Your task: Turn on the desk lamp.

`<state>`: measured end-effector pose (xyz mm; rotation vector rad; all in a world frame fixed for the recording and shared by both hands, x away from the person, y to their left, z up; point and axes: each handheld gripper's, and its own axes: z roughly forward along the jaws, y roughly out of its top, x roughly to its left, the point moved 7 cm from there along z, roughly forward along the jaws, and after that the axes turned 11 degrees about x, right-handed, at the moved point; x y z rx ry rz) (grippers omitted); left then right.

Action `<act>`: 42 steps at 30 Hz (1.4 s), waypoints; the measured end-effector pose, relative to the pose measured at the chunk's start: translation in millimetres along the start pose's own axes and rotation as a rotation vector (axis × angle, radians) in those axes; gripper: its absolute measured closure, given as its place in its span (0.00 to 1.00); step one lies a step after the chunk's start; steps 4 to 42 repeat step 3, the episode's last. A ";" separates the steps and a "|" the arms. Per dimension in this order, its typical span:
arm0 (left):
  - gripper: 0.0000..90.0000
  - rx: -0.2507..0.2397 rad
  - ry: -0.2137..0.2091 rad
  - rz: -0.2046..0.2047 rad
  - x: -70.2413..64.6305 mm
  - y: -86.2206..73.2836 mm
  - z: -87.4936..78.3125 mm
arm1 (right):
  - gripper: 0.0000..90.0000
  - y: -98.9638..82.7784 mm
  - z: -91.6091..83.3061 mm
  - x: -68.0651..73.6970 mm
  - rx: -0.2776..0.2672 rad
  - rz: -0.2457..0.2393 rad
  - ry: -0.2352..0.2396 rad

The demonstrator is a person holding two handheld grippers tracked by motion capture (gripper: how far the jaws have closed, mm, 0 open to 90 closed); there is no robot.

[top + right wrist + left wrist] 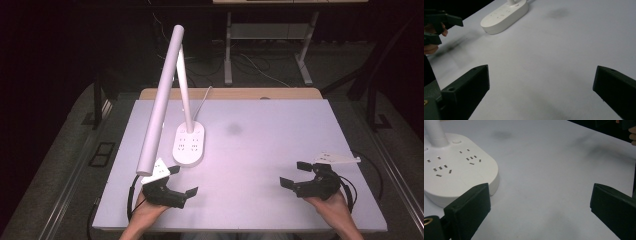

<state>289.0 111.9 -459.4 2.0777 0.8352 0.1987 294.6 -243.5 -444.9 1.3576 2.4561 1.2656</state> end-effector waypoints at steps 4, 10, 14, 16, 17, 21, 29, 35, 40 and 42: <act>0.02 0.004 -0.001 0.001 0.8 0.3 0.7 | 0.00 -9.4 -1.6 -4.2 -0.006 0.010 -0.009; 0.02 0.004 -0.001 0.001 0.8 0.3 0.7 | 0.00 -9.4 -1.6 -4.2 -0.006 0.010 -0.009; 0.02 0.004 -0.001 0.001 0.8 0.3 0.7 | 0.00 -9.4 -1.6 -4.2 -0.006 0.010 -0.009; 0.02 0.004 -0.001 0.001 0.8 0.3 0.7 | 0.00 -9.4 -1.6 -4.2 -0.006 0.010 -0.009; 0.02 0.004 -0.001 0.001 0.8 0.3 0.7 | 0.00 -9.4 -1.6 -4.2 -0.006 0.010 -0.009; 0.02 0.004 -0.001 0.001 0.8 0.3 0.7 | 0.00 -9.4 -1.6 -4.2 -0.006 0.010 -0.009; 0.02 0.004 -0.001 0.001 0.8 0.3 0.7 | 0.00 -9.4 -1.6 -4.2 -0.006 0.010 -0.009; 0.02 0.004 -0.001 0.001 0.8 0.3 0.7 | 0.00 -9.4 -1.6 -4.2 -0.006 0.010 -0.009; 0.02 0.004 -0.001 0.001 0.8 0.3 0.7 | 0.00 -9.4 -1.6 -4.2 -0.006 0.010 -0.009; 0.02 0.004 -0.001 0.001 0.8 0.3 0.7 | 0.00 -9.4 -1.6 -4.2 -0.006 0.010 -0.009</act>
